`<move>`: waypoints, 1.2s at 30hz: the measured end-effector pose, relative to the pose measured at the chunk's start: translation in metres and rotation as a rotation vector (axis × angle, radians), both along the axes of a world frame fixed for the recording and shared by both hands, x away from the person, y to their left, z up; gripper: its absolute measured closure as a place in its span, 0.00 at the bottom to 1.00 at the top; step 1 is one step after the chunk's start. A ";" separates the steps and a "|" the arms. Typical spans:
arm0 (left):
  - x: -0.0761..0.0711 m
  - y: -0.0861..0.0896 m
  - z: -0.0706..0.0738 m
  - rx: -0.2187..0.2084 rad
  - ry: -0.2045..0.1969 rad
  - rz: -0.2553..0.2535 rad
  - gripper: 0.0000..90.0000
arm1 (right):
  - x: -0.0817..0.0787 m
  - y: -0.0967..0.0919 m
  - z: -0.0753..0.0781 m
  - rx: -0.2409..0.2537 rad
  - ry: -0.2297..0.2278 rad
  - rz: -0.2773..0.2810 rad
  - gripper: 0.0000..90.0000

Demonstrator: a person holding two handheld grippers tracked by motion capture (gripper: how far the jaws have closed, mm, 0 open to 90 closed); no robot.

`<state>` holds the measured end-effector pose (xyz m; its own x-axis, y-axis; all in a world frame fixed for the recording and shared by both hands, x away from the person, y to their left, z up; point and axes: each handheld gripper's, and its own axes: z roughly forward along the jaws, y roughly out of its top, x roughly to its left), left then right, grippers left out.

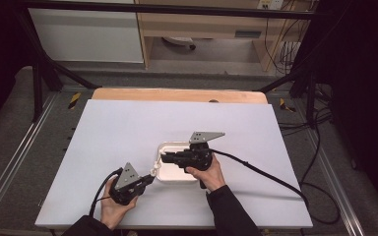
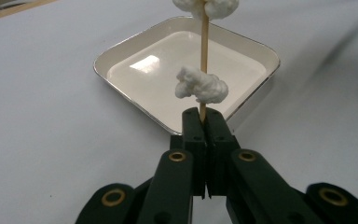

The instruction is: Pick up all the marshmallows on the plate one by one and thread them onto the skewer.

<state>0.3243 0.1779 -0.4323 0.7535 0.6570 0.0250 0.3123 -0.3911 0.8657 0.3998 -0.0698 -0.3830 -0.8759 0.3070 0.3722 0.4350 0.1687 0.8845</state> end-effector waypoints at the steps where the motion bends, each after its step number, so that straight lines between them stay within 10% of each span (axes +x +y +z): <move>1: 0.000 0.000 0.000 -0.001 0.001 -0.004 0.99 | 0.000 0.000 0.001 -0.002 0.001 -0.001 0.95; 7: 0.003 0.001 0.001 -0.039 0.003 -0.004 0.99 | 0.000 -0.003 0.005 -0.014 -0.030 -0.042 0.88; 11: 0.002 0.004 0.002 -0.045 0.008 0.008 0.99 | -0.002 -0.003 0.005 -0.016 -0.053 -0.084 0.57; 18: 0.002 0.003 0.002 -0.053 0.003 0.005 0.99 | 0.000 -0.014 0.007 -0.005 -0.062 -0.138 0.38; 36: 0.006 0.007 0.012 -0.044 0.075 0.049 0.99 | -0.001 -0.062 -0.025 -0.246 -0.016 -0.214 0.05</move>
